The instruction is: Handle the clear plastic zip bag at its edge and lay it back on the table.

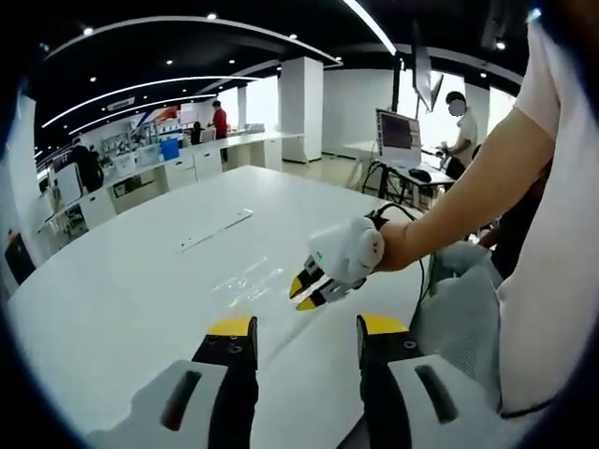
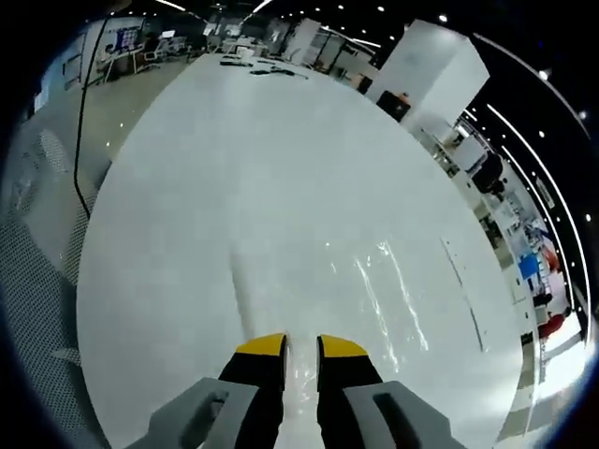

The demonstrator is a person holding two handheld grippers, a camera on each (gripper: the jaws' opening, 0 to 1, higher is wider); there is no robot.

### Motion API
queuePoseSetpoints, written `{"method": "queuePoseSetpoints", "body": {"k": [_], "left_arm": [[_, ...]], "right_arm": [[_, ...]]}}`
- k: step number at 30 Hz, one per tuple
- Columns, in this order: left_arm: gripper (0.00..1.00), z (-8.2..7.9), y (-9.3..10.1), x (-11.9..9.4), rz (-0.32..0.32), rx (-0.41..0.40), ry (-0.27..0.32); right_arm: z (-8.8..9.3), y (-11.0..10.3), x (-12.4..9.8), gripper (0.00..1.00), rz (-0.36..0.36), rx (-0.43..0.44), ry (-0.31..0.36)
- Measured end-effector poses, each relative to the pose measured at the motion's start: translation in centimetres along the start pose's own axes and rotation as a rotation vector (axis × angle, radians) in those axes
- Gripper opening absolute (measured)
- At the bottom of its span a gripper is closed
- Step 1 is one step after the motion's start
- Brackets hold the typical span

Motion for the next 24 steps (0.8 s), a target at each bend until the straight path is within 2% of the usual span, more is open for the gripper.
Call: {"method": "queuePoseSetpoints", "body": {"k": [3, 7, 13, 15, 18, 22, 24], "left_arm": [[0.4, 0.0, 0.2, 0.0, -0.002, -0.005, 0.003], [0.4, 0.1, 0.3, -0.1, -0.001, -0.009, 0.004], [0.4, 0.2, 0.5, -0.3, 0.0, -0.011, 0.009], [0.4, 0.3, 0.6, -0.3, 0.0, -0.012, 0.012], [0.4, 0.6, 0.7, -0.3, 0.0, -0.015, 0.015], [0.4, 1.8, 0.5, -0.3, -0.025, -0.028, 0.018], [0.4, 2.9, 0.3, -0.4, -0.05, -0.045, 0.021]], "right_arm": [[0.2, -0.4, -0.2, 0.16, -0.016, 0.02, 0.015], [0.6, -0.5, -0.8, 0.16, -0.006, 0.108, 0.028], [1.1, -0.4, -1.7, 0.24, 0.009, 0.153, 0.055], [1.1, -0.5, -2.2, 0.24, 0.016, 0.235, 0.08], [1.5, -0.1, -2.9, 0.27, 0.04, 0.303, 0.1], [1.6, -0.1, -4.4, 0.33, 0.063, 0.359, 0.162], [1.6, -0.4, -5.3, 0.34, 0.071, 0.448, 0.206]]}}
Point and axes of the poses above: the point that each gripper's makers call its tool centre point, and the gripper's own axes: x roughly forward along the fingers, y roughly to its right, z roughly out of its underside, the point moved 6 cm from there along -x, roughly backward along the fingers, and after that the axes turned 6 degrees about y, right-handed, at the moved point
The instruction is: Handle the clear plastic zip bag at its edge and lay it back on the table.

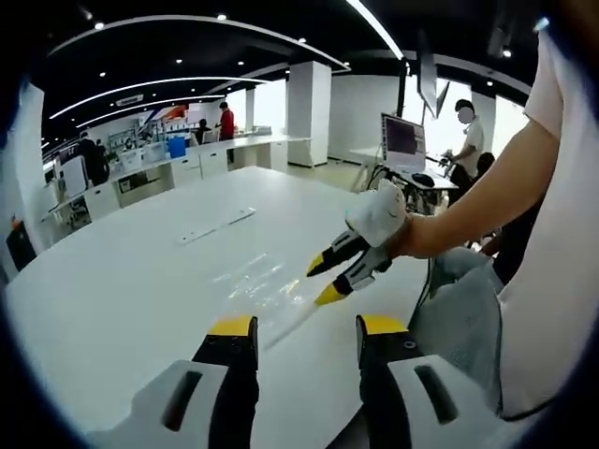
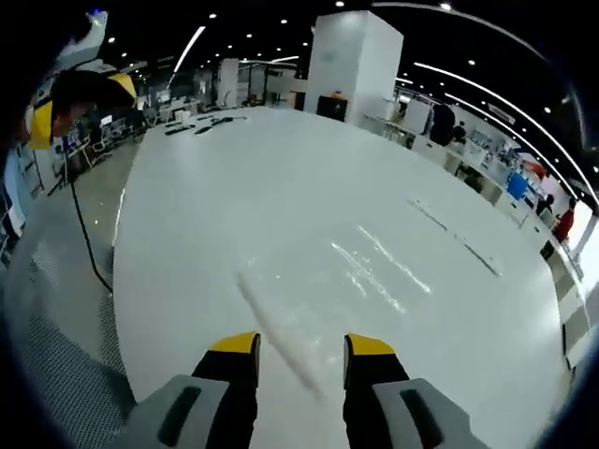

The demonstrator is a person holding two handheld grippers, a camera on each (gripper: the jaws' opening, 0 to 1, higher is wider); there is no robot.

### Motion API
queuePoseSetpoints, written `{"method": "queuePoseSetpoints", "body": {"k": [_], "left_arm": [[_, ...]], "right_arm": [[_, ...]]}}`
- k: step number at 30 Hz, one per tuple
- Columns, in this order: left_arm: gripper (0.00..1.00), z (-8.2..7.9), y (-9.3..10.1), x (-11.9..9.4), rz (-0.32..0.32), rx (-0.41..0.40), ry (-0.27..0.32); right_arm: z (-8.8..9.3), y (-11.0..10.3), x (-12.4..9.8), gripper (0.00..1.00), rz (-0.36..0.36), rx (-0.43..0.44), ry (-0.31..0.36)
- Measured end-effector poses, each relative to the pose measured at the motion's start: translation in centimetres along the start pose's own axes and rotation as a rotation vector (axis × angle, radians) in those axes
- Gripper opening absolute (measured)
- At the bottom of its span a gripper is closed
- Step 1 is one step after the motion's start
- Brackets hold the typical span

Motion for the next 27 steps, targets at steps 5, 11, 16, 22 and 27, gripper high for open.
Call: {"method": "queuePoseSetpoints", "body": {"k": [5, 11, 16, 22, 27], "left_arm": [[0.39, 3.1, -0.4, -0.4, -0.046, -0.02, -0.01], [0.38, 6.6, -0.7, -1.2, -0.112, -0.039, -0.023], [0.38, 8.1, -0.3, -1.9, -0.143, -0.057, -0.012], [0.37, 8.5, 0.1, -2.1, -0.157, -0.021, -0.005], [0.37, 8.4, 0.0, -2.2, -0.169, -0.02, 0.0]], "right_arm": [[0.6, 0.2, -2.3, 0.39, 0.031, 0.065, 0.049], [1.4, -0.8, -5.0, 0.53, 0.056, 0.107, 0.132], [2.5, -1.8, -7.1, 0.6, 0.091, 0.148, 0.177], [3.8, -2.8, -9.1, 0.68, 0.122, 0.2, 0.205], [4.6, -4.1, -10.1, 0.77, 0.141, 0.248, 0.22]]}}
Point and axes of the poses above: the point that each gripper's makers call its tool centre point, and the gripper's own axes: x roughly forward along the fingers, y roughly to its right, z roughly out of its underside, the point moved 6 cm from there along -x, roughly backward along the fingers, and after that the axes turned 6 degrees about y, right-handed, at the moved point
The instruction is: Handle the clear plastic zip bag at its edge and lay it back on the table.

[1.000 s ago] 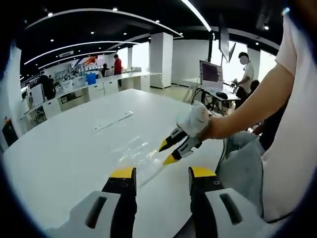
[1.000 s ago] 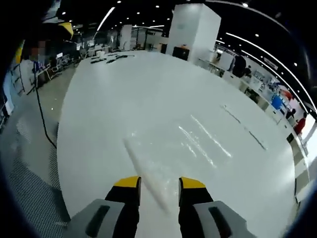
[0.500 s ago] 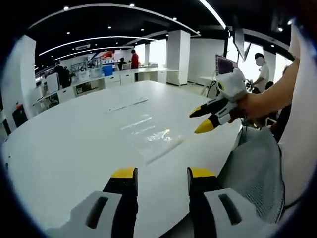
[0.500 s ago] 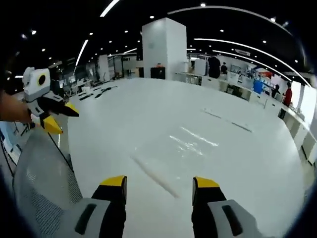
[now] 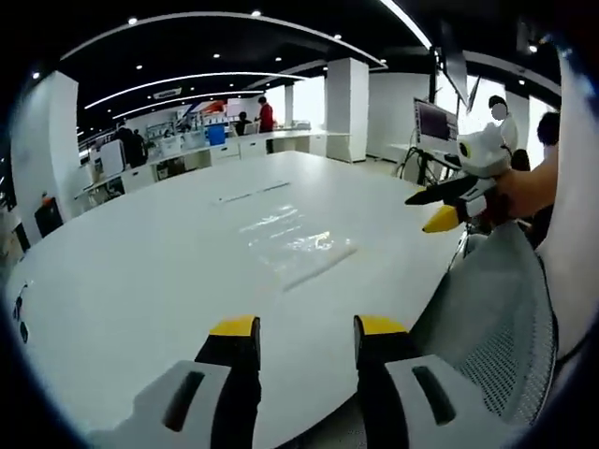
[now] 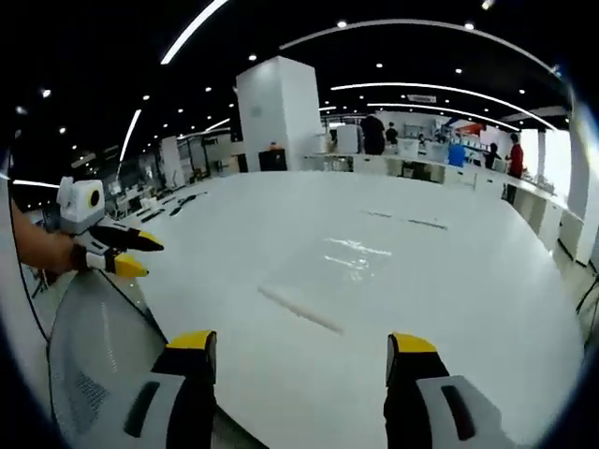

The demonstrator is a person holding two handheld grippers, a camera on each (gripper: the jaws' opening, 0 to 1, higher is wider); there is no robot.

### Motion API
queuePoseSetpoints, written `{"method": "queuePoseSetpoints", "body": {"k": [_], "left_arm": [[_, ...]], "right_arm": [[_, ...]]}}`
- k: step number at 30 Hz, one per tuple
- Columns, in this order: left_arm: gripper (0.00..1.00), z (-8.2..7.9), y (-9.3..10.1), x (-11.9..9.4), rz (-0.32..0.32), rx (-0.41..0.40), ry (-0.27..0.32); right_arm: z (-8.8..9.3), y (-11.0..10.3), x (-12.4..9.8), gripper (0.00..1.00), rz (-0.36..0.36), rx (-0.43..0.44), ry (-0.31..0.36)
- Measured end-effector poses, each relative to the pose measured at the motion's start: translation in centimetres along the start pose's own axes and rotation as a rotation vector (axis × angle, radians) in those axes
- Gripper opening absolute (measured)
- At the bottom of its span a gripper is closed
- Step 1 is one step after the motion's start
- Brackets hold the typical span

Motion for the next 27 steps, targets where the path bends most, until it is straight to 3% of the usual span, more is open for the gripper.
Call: {"method": "queuePoseSetpoints", "body": {"k": [8, 19, 27], "left_arm": [[0.37, 1.4, -0.4, -0.9, -0.028, -0.048, 0.007], [0.39, 1.1, -1.2, -1.3, -0.091, -0.137, 0.069], [0.39, 1.2, -0.9, -1.2, -0.074, -0.112, 0.078]], "right_arm": [[0.6, -1.1, -1.4, 0.8, 0.024, 0.029, 0.003], [0.5, -1.8, -1.5, 0.82, 0.036, 0.111, 0.043], [0.6, -1.5, -1.6, 0.8, 0.062, 0.127, 0.048]]}}
Point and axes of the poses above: the point that each gripper's makers call its tool centre point, and the gripper's own axes: x roughly forward along the fingers, y roughly to its right, z roughly out of its underside, the point moved 6 cm from there along -x, roughly backward along the fingers, and after that the axes turned 6 degrees about y, right-handed, at the moved point
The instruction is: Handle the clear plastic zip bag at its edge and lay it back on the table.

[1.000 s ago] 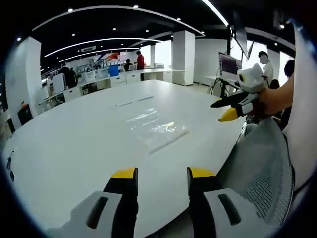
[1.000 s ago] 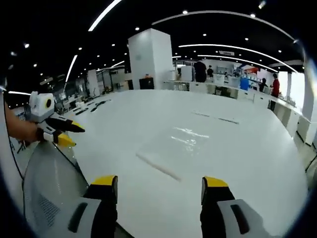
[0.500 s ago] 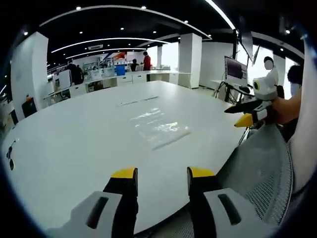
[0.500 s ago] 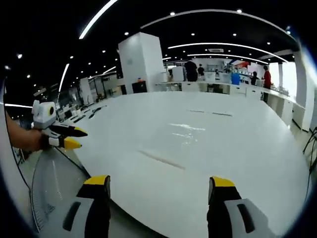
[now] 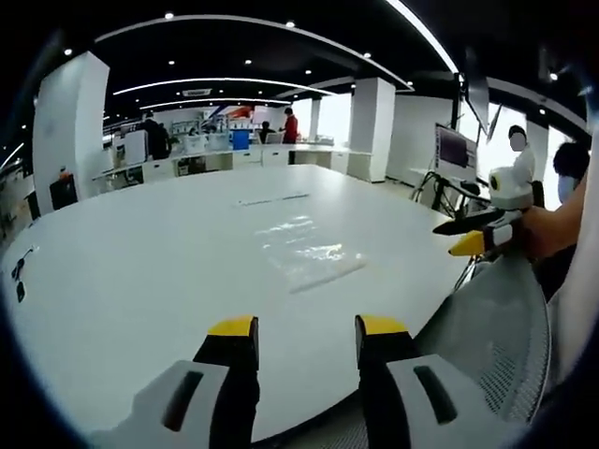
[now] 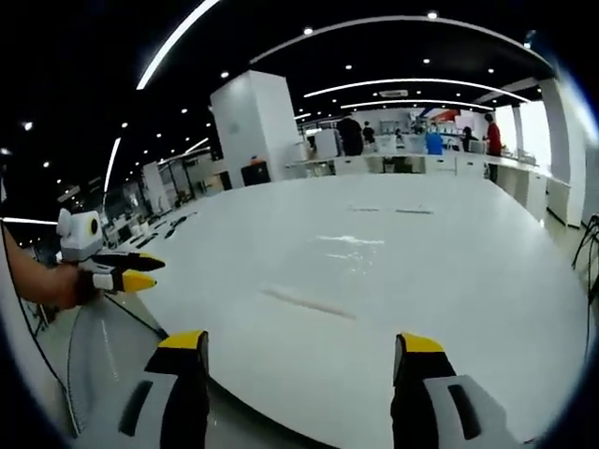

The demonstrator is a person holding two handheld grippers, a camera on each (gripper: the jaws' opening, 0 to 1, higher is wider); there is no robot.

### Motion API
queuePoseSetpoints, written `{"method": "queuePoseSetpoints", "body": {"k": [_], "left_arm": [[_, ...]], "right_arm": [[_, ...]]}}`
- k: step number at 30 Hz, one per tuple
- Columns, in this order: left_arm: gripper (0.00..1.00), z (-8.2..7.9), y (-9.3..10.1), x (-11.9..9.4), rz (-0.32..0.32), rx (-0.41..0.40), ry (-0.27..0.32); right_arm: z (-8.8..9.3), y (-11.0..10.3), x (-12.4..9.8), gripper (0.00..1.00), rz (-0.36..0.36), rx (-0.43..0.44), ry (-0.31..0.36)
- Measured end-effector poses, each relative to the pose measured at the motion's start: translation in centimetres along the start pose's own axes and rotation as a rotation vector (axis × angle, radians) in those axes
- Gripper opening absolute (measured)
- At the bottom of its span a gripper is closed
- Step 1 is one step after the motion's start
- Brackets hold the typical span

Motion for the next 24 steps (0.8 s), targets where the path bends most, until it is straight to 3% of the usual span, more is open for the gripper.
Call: {"method": "queuePoseSetpoints", "body": {"k": [19, 24], "left_arm": [[0.4, -0.27, 0.19, -0.09, 0.001, -0.004, 0.046], [0.39, -0.29, 0.01, -0.11, -0.013, -0.011, 0.049]], "right_arm": [[0.26, 0.85, -0.02, 0.75, 0.055, 0.058, -0.01], [0.28, 0.51, 0.0, 0.74, 0.051, 0.039, -0.019]]}}
Point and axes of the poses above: the point that each gripper's makers call its tool centre point, and the gripper's own axes: x roughly forward along the fingers, y roughly to its right, z roughly out of its underside, the point moved 6 cm from there along -x, roughly backward along the fingers, and after that the axes turned 6 degrees about y, right-handed, at the moved point
